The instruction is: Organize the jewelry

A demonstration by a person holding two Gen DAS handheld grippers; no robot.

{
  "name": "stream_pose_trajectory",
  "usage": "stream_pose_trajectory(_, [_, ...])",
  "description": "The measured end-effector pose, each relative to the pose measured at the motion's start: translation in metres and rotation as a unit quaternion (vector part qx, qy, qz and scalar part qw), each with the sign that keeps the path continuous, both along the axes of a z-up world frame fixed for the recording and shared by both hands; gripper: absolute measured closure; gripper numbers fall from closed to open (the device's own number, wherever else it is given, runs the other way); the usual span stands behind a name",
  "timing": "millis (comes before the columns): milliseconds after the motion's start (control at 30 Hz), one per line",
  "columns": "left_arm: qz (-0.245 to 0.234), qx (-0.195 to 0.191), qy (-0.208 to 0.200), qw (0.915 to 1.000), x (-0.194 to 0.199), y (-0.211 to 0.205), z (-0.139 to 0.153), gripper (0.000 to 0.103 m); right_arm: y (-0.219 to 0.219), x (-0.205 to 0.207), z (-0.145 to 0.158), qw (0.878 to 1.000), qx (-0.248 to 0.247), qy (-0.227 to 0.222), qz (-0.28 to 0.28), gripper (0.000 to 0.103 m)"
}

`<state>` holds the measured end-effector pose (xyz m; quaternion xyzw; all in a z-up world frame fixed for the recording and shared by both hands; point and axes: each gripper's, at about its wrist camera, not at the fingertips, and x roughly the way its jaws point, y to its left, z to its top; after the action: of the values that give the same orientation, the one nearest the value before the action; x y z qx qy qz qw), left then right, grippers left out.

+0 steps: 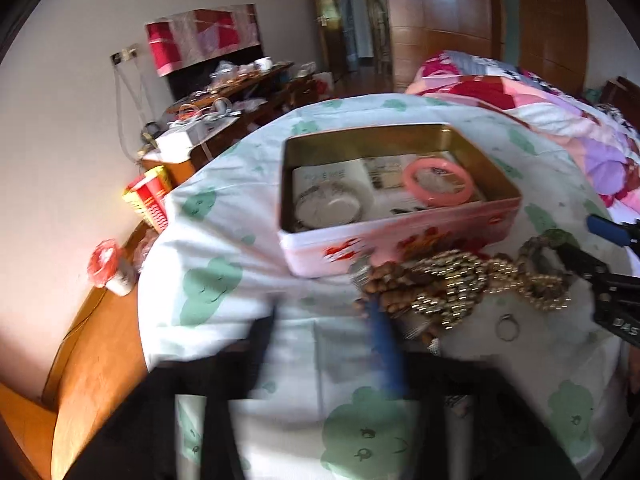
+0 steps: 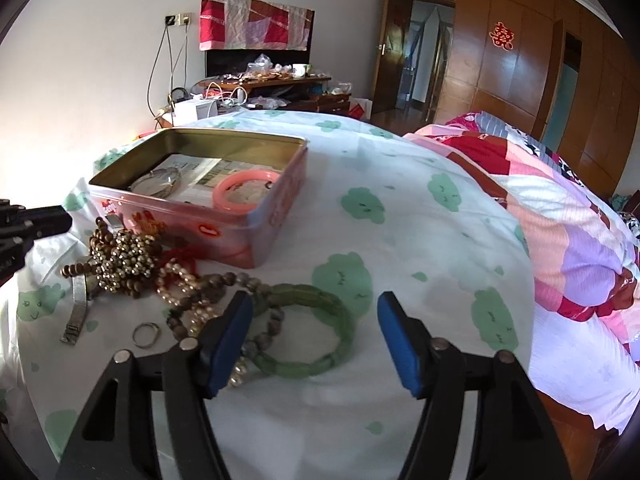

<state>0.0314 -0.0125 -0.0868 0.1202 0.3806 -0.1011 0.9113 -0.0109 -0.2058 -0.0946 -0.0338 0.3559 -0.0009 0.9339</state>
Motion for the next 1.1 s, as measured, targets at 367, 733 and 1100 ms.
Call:
stream_pose_trajectory(367, [-0.016,-0.011,-0.001,0.9998,-0.008,-0.003,-0.01,0.028,-0.009,-0.003,-0.002,1.0,0.011,0.003,0.002,0.036])
stream_pose_trajectory(733, [-0.044,-0.014,0.011,0.9989,-0.013,-0.016,-0.017,0.029,0.0,-0.004,-0.006,0.999,0.015,0.015,0.033,0.057])
stream_pose_trajectory(1100, [-0.09,-0.044,0.034,0.9944,-0.017,-0.025,-0.018,0.087,0.003,-0.001,-0.005,0.999,-0.004,0.006,0.032,0.057])
